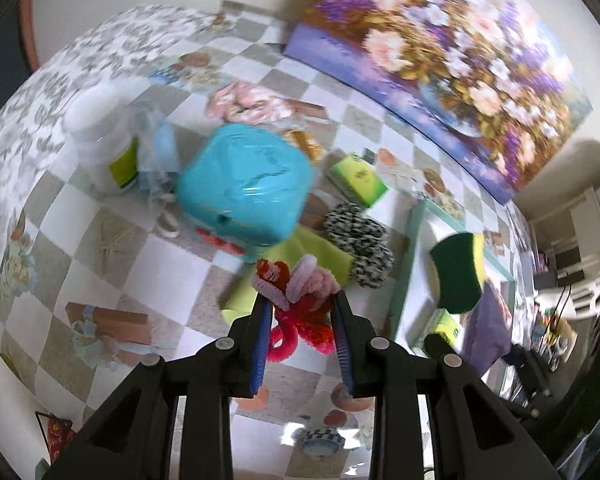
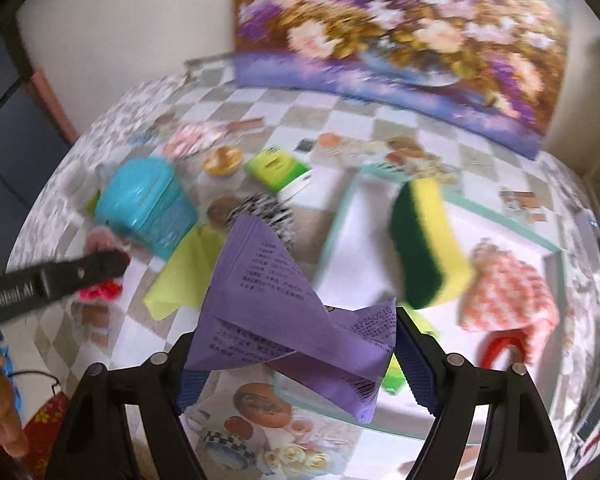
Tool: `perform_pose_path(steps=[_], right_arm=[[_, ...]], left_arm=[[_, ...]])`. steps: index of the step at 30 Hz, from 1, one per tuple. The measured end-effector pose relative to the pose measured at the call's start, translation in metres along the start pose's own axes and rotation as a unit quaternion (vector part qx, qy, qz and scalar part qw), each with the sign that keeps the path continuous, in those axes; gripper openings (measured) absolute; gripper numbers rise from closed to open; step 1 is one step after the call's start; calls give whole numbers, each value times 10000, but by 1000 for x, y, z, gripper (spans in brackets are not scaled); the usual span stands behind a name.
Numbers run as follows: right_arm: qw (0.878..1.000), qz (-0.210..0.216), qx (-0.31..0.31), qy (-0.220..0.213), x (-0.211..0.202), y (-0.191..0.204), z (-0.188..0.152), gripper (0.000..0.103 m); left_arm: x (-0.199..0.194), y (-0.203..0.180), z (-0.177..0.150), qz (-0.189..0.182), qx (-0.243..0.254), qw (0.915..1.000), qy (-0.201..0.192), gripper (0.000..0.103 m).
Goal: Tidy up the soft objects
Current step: 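Carry the plush toy with the left tool while the right tool carries the pouch over the tray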
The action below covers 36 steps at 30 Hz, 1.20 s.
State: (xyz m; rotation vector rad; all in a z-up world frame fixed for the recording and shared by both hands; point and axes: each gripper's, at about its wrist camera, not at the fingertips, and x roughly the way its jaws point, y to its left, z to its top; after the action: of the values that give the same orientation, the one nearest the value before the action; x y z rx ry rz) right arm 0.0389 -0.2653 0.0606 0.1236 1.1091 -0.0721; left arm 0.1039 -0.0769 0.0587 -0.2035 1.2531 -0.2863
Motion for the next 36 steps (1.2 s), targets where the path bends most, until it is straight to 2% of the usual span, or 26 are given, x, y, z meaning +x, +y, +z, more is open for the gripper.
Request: perform_pose_path(steps=[7,14,19,22,29,36], right_arm=[[9957,-406,801,-214,-29,-46,0,83],[9818,-841,1674,-311,-48,-108,-15,83],[9725,-1045,2082,-8,-38,-141,-30,83],[9687,-1039,2236,272,-25,-156,-39,83],[9665,-772,2264,927,14,-158,-52,83],[9670,-744,2178,1090,24,-154,-54,83]], left_arm=[[9,-46,-14,-79,667,9977,68,31],[21,-91,-33,-240,1321,9907,226,31],[39,-115,-47,-332,1642,9846,497,31],[53,-127,-51,-234,1807,9816,571,31],[81,-144,-52,-285,2090,9756,606,31],[95,-154,-44,-349,2170,9743,484,31]])
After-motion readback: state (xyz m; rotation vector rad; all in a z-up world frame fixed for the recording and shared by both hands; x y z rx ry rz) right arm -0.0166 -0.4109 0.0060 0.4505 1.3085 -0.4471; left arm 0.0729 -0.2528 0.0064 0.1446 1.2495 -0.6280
